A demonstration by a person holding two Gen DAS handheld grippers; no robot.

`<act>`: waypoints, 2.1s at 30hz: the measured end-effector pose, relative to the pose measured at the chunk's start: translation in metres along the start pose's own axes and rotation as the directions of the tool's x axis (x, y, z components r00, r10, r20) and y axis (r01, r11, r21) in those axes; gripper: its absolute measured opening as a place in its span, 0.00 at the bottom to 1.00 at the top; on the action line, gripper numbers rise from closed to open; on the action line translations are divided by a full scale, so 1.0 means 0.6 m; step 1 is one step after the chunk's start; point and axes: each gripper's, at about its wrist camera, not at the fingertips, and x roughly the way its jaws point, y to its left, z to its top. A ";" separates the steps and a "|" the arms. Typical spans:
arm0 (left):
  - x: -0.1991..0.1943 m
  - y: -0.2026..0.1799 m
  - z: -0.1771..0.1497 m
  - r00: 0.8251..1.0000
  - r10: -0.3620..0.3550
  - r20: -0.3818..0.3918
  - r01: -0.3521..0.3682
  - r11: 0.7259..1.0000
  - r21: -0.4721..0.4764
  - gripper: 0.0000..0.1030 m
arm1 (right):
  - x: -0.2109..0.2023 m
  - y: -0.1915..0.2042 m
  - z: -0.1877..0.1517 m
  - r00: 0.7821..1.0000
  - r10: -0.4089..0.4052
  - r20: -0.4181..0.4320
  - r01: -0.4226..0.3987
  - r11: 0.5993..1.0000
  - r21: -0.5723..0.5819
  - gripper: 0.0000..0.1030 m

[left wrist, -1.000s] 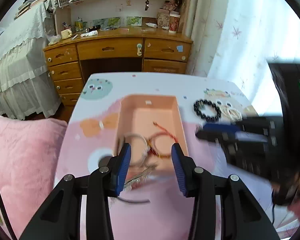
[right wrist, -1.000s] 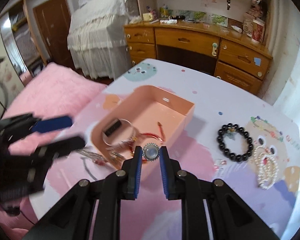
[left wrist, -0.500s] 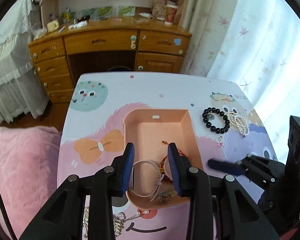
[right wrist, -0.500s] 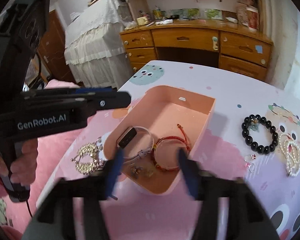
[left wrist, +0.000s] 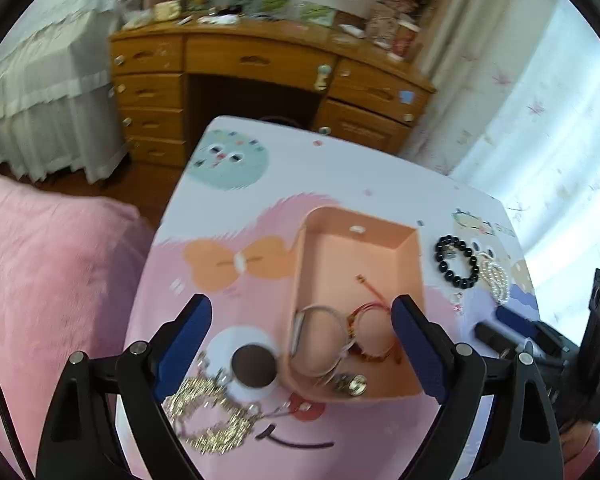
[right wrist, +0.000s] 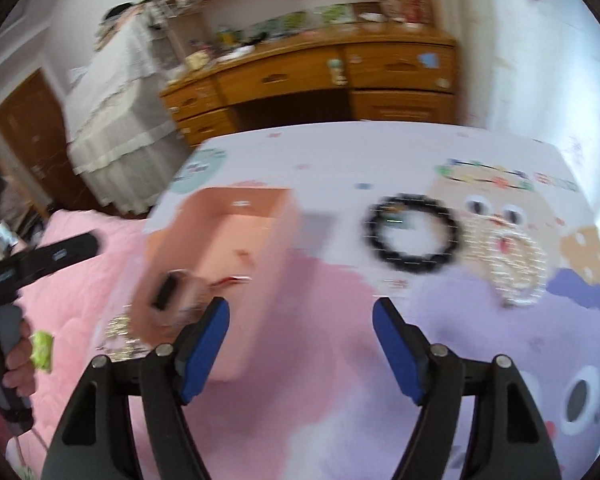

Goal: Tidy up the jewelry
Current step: 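Move the right tool to the pearl necklace and grasp it while the left tool holds the comb, then lift the pearl necklace and black bead bracelet with the right tool while the left tool holds the comb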

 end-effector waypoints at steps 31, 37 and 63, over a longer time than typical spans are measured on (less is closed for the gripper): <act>0.048 0.035 -0.186 0.942 0.337 0.003 -0.337 0.941 -0.024 0.99 | 0.038 -0.333 0.029 0.936 -0.331 -0.118 0.351 0.904 0.246 0.53; 0.064 0.052 -0.182 0.918 0.396 0.009 -0.394 0.916 -0.074 0.99 | 0.043 -0.338 0.037 0.940 -0.325 -0.103 0.340 0.912 0.231 0.47; 0.071 0.068 -0.178 0.933 0.356 0.059 -0.342 0.924 -0.170 0.61 | 0.017 -0.269 0.059 0.967 -0.249 -0.050 0.253 0.962 0.100 0.07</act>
